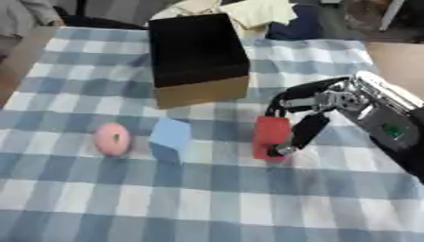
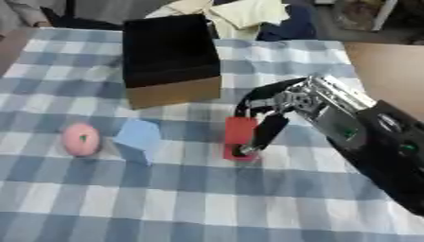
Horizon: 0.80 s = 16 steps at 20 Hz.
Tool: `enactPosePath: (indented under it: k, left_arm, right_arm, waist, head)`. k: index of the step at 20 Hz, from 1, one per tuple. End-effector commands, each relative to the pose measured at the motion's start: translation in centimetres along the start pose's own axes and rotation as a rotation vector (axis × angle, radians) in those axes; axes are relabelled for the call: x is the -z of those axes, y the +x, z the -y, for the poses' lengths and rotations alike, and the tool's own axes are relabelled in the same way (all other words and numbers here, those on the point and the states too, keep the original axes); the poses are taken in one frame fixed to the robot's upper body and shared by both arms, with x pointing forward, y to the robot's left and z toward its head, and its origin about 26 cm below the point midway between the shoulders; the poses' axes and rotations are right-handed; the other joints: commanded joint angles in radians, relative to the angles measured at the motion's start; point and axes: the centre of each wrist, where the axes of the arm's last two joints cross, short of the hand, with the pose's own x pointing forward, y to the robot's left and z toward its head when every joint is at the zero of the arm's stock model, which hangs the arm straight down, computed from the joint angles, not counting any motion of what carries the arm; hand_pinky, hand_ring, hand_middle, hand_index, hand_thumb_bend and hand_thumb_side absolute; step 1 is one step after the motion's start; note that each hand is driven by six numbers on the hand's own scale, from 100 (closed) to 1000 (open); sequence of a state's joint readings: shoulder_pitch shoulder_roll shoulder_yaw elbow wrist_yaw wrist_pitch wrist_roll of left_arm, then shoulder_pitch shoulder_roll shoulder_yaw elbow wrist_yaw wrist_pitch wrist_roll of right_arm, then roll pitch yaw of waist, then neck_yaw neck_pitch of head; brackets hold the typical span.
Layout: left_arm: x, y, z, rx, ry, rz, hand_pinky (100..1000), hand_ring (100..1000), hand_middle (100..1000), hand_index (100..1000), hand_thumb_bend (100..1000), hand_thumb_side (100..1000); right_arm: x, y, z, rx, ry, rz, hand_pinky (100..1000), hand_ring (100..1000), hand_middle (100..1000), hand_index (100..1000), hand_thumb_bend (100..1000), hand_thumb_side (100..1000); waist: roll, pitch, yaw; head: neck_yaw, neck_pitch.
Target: Pick up objects on the table and place them in the box.
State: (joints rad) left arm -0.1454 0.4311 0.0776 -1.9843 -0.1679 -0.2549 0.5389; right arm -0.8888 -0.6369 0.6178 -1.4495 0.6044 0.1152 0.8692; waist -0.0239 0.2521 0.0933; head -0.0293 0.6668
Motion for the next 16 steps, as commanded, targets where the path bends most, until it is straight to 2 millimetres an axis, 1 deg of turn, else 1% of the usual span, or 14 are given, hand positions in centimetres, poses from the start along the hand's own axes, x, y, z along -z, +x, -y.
enactPosePath:
  k: [1, 2, 3, 5, 8, 10, 12, 15, 16]
  left_arm:
    - [0.6, 0.5, -0.2, -0.004, -0.003, 0.030, 576, 789, 778, 866, 166, 992]
    - [0.6, 0.5, -0.2, -0.004, -0.003, 0.029, 576, 789, 778, 866, 166, 992]
    - [0.6, 0.5, -0.2, -0.004, -0.003, 0.029, 576, 789, 778, 866, 165, 992]
    - [0.6, 0.5, -0.2, -0.004, -0.002, 0.029, 576, 789, 778, 866, 164, 990]
    - [0.6, 0.5, -0.2, -0.004, -0.002, 0.029, 576, 789, 778, 866, 164, 988]
    - [0.6, 0.5, -0.2, -0.005, -0.003, 0.028, 575, 789, 778, 866, 163, 988]
    - [0.6, 0.5, -0.2, -0.004, -0.004, 0.028, 575, 789, 778, 866, 163, 986]
    - [0.6, 0.5, -0.2, -0.004, -0.005, 0.027, 576, 789, 778, 866, 162, 984]
    - [0.6, 0.5, -0.2, -0.003, -0.005, 0.027, 576, 789, 778, 866, 162, 984]
  right_arm:
    - [-0.4, -0.2, 0.6, -0.008, -0.024, -0.020, 805, 830, 826, 830, 415, 562]
    - [-0.4, -0.3, 0.5, -0.006, -0.028, -0.021, 804, 829, 825, 828, 410, 562]
    - [-0.4, -0.2, 0.6, -0.003, -0.033, -0.020, 797, 824, 818, 814, 369, 566]
    - [-0.6, -0.1, 0.8, 0.003, -0.049, -0.016, 790, 818, 810, 792, 342, 560]
    - [-1.1, 0.3, 1.3, 0.003, -0.081, -0.009, 776, 808, 798, 764, 328, 540]
    - [-1.2, 0.4, 1.4, 0.007, -0.094, -0.013, 761, 798, 786, 731, 280, 532]
    - [-1.2, 0.4, 1.4, 0.015, -0.100, -0.019, 756, 796, 782, 719, 251, 514]
    - [-1.5, 0.5, 1.6, 0.021, -0.119, -0.020, 745, 789, 771, 699, 179, 438]
    - [-1.7, 0.6, 1.8, 0.021, -0.129, -0.020, 743, 787, 769, 695, 166, 428]
  waist:
    - [0.004, -0.014, 0.001]
    - [0.004, -0.014, 0.001]
    - [0.005, -0.014, 0.001]
    - [0.005, -0.014, 0.001]
    - [0.004, -0.015, 0.000]
    - [0.004, -0.015, 0.000]
    - [0.003, -0.015, 0.001]
    - [0.003, -0.015, 0.001]
    - [0.002, -0.016, 0.001]
  head:
    - [-0.003, -0.008]
    - [-0.003, -0.008]
    - [-0.003, -0.007]
    - [-0.003, -0.006]
    - [-0.004, -0.007]
    - [-0.004, -0.010]
    - [-0.003, -0.011]
    - [-0.003, -0.009]
    - [-0.003, -0.009]
